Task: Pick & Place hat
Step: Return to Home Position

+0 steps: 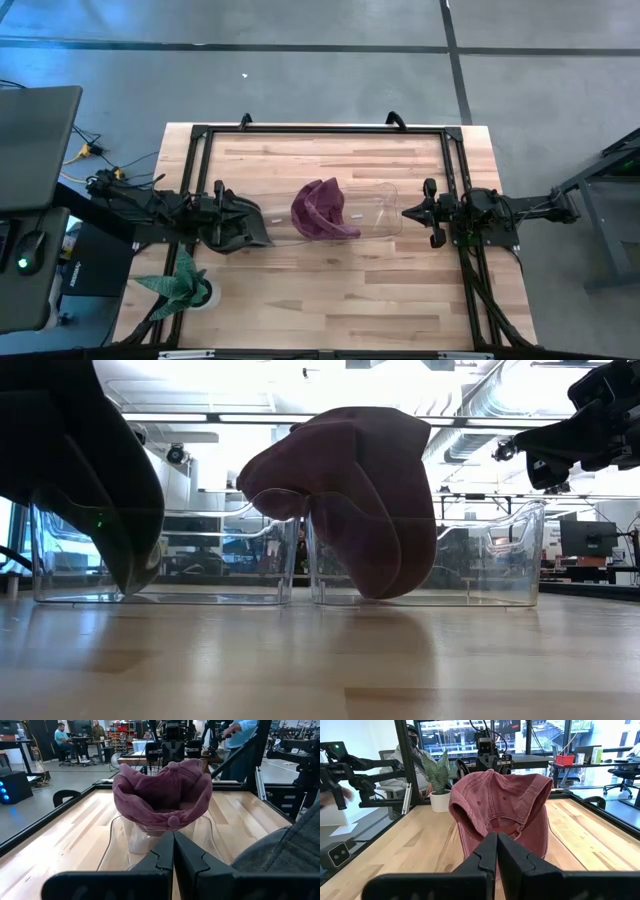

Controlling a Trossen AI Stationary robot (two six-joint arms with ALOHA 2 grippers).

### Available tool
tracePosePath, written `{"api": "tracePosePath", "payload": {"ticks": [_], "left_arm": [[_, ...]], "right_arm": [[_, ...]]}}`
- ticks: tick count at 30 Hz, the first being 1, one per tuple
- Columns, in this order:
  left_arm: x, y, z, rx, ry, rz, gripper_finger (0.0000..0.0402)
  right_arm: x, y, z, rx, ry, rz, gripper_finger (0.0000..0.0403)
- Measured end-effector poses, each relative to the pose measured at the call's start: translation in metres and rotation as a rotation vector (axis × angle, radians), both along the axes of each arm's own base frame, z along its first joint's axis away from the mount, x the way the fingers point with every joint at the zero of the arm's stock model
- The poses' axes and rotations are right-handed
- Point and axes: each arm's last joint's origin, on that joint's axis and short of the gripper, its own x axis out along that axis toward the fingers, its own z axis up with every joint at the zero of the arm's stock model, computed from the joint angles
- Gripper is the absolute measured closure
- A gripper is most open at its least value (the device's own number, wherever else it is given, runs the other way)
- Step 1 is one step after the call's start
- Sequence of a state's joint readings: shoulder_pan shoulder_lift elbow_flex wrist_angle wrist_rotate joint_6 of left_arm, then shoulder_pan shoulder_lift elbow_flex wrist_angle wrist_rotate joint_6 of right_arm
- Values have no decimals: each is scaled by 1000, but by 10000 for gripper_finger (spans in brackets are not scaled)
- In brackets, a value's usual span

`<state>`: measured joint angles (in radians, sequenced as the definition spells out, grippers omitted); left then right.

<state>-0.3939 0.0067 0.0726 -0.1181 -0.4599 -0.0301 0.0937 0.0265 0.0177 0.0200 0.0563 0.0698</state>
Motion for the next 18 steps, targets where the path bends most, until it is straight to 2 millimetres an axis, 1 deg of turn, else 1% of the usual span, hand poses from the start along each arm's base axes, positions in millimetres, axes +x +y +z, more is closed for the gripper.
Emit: {"api": "tracePosePath", "payload": {"ticks": [15,18], "left_arm": [[0,0,1,-5,-10,1,401],[1,1,1,-69,-27,3,401]], "right_arm": [[0,0,0,0,0,0,394],[0,0,0,0,0,0,395]]}}
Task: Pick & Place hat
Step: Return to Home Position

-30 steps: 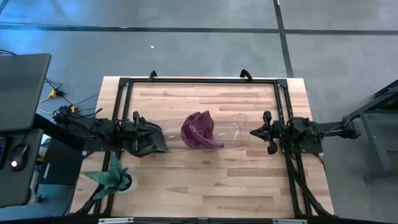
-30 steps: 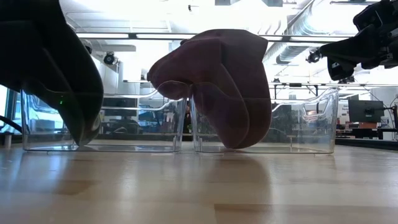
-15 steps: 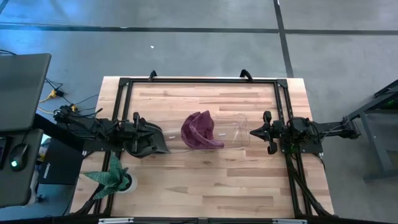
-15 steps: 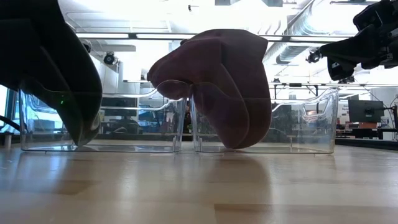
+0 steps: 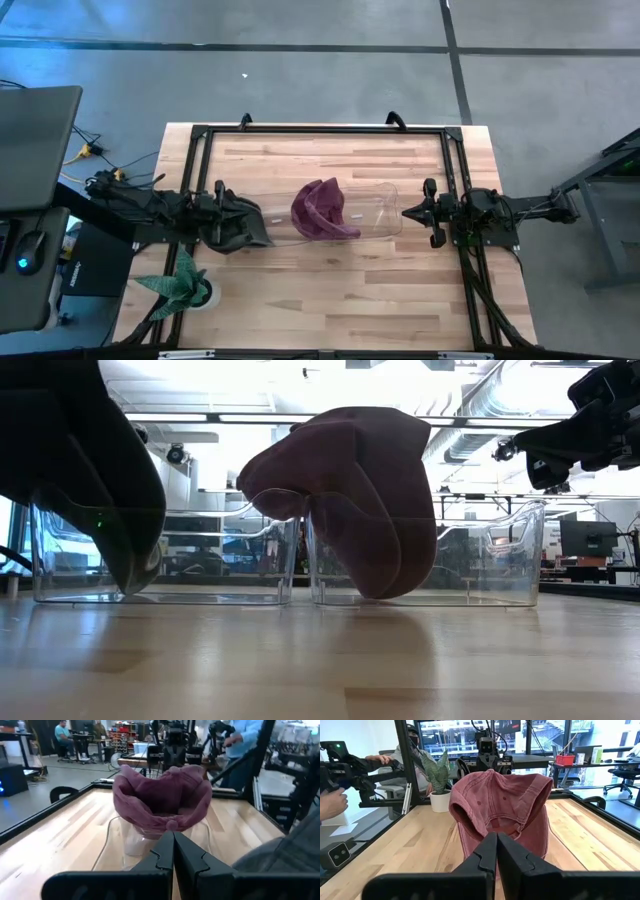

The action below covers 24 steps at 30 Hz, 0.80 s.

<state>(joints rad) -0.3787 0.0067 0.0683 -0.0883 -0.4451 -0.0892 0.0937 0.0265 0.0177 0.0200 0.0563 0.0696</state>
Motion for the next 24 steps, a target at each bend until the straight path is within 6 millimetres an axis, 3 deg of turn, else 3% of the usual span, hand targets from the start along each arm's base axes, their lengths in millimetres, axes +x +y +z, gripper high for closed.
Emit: {"api": "tracePosePath", "payload": {"ticks": [4,9,14,24], "left_arm": [[4,4,-3,5,-63,20,401],[7,6,-11,119,-37,-216,401],[8,17,-11,28,-32,-129,401],[8,18,-10,48,-38,-118,401]], "right_arm": [[0,0,0,0,0,0,398],[0,0,0,0,0,0,395],[0,0,0,0,0,0,395],[0,0,0,0,0,0,398]]}}
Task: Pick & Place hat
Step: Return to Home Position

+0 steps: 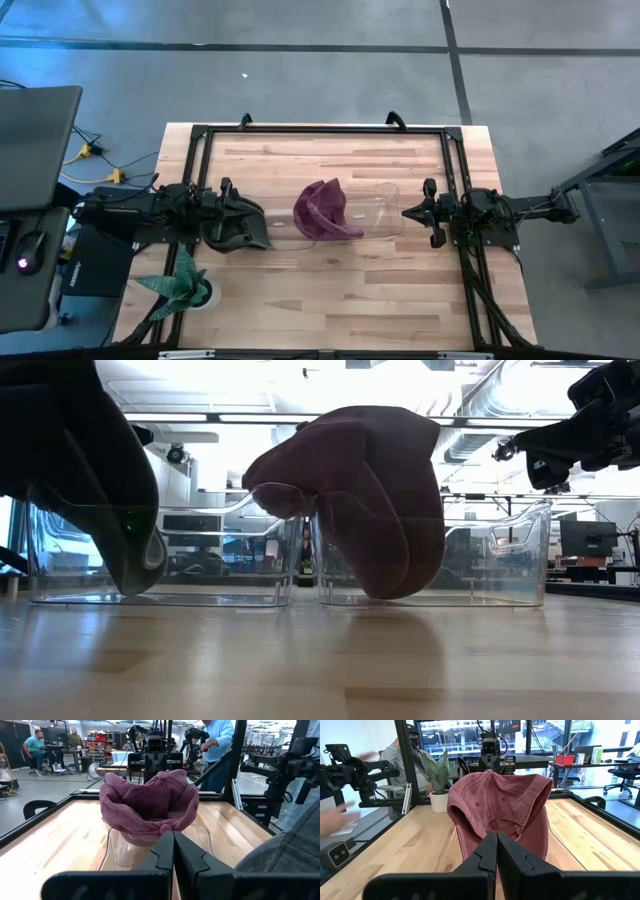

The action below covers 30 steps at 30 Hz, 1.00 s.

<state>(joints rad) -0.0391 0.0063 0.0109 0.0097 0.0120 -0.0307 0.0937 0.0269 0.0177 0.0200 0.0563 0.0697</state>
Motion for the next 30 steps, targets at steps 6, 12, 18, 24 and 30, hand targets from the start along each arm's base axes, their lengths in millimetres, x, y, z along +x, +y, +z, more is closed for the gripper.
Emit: {"api": "tracePosePath", "payload": {"ticks": [6,12,18,24,30], "left_arm": [[1,0,-1,1,15,3,401],[1,0,-1,1,15,3,401],[1,0,-1,0,15,3,401],[1,0,-1,0,15,3,401],[1,0,-1,0,15,3,401]], "right_arm": [[0,0,0,0,0,0,395],[0,0,0,0,0,0,395],[0,0,0,0,0,0,395],[0,0,0,0,0,0,397],[0,0,0,-35,4,1,395]]}}
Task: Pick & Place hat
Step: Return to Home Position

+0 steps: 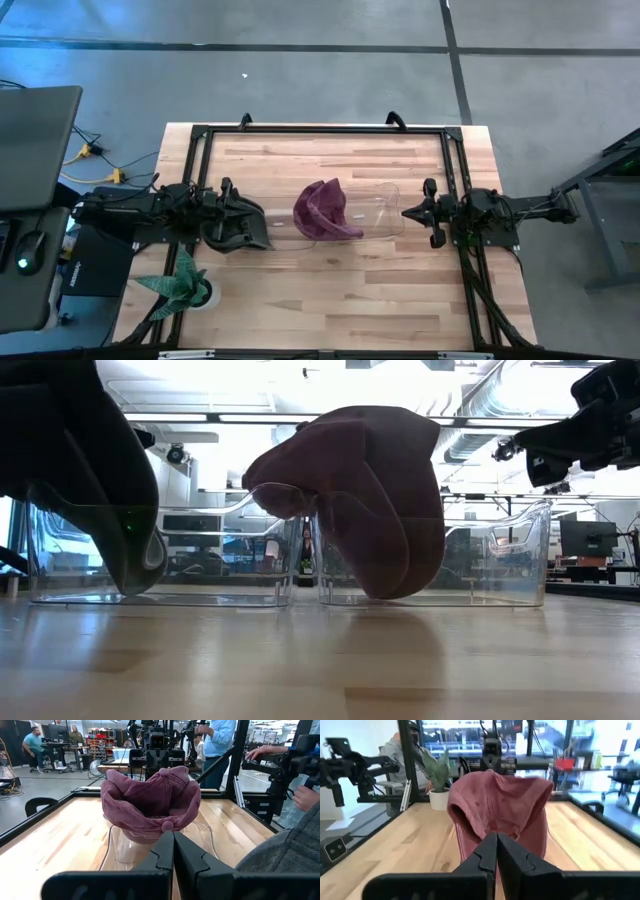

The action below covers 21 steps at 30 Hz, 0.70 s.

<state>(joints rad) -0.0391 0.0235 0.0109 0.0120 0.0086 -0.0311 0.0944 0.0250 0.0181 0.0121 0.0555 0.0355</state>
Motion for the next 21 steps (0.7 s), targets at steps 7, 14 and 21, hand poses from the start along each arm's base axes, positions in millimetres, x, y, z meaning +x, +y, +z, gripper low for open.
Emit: {"api": "tracePosePath", "payload": {"ticks": [7,14,21], "left_arm": [[0,0,0,0,0,0,401],[0,0,0,0,0,0,401],[0,0,0,0,0,0,401]], "right_arm": [[-1,4,0,-34,-25,74,394],[-1,4,-1,-34,-21,74,400],[-1,3,0,-170,-37,65,394]]}}
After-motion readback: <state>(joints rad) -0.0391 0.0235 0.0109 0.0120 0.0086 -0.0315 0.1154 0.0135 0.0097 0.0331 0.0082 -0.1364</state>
